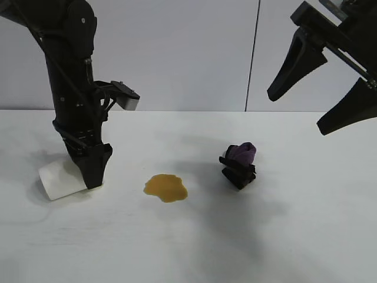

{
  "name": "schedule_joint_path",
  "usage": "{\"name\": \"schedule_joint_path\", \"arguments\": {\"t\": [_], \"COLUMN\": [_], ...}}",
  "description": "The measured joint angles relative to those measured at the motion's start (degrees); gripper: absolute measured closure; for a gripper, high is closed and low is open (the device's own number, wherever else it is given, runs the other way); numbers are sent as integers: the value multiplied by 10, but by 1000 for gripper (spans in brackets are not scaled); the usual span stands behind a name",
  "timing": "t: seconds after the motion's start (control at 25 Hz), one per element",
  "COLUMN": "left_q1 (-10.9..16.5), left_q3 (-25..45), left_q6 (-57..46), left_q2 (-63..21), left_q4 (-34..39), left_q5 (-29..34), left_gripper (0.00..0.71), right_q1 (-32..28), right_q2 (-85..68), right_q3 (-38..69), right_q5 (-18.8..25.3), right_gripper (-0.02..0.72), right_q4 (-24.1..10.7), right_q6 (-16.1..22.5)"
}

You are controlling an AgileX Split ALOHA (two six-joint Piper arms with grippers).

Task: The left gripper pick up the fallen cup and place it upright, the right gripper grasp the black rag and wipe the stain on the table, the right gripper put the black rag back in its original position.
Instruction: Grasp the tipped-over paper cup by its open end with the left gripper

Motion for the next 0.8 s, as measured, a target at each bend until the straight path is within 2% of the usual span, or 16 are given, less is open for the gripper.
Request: {"name": "schedule_joint_path", "arguments": {"t": [0.32, 0.56, 0.8], "left_q1": [0, 0, 0], "left_q3": [0, 0, 0], "left_q6": [0, 0, 0], "left_q2": [1, 1, 1], "left_q4": [-1, -3, -3], "left_q5": [-19, -17, -12], "left_gripper": [56, 190, 212], "right_q1": [0, 0, 0], "right_q2": [0, 0, 0], "right_q3": [0, 0, 0], "right_q5": [0, 0, 0], "right_gripper": [144, 144, 144], "right_q4": [0, 0, -1], "right_q6": [0, 0, 0]}}
